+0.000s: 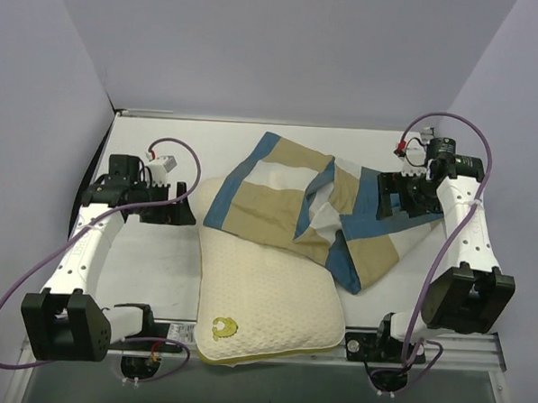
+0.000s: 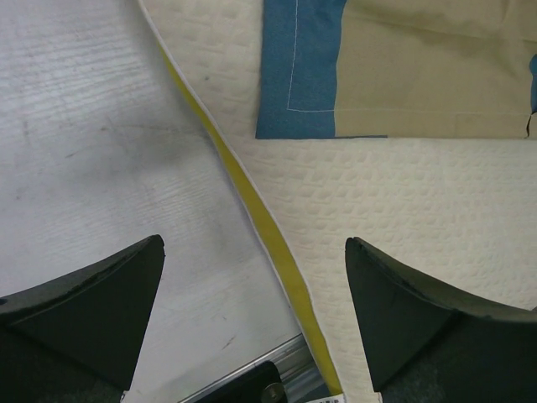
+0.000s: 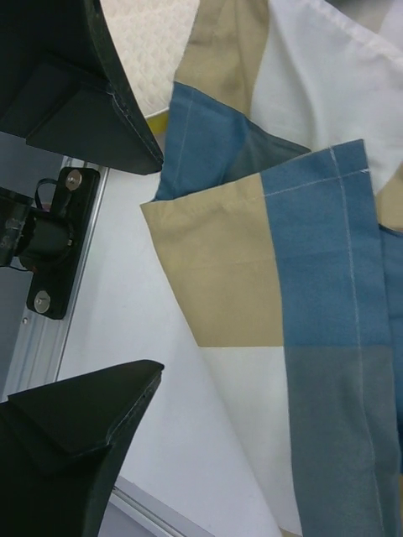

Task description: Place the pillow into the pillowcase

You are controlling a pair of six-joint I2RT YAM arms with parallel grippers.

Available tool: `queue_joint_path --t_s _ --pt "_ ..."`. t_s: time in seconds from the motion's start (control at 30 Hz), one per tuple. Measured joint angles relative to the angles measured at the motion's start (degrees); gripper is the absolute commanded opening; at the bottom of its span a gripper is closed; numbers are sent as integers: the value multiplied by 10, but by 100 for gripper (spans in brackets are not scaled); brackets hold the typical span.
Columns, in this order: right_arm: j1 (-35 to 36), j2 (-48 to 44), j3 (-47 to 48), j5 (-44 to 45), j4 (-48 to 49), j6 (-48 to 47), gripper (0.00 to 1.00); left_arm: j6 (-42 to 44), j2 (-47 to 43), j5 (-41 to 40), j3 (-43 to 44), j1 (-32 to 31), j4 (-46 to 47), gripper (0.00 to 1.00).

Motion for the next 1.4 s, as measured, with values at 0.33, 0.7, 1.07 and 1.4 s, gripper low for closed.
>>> queue_joint_path --t_s 0.33,0.7,1.07,1.4 --pt "-1 207 105 55 44 38 99 -47 9 54 -57 3 80 98" --pt "-5 350 119 158 59 96 77 -76 42 63 -96 4 142 97" --pt "-20 421 119 212 47 50 0 -137 120 63 -154 4 205 93" --pt "-59 440 186 241 47 27 0 -176 173 116 -200 -22 291 57"
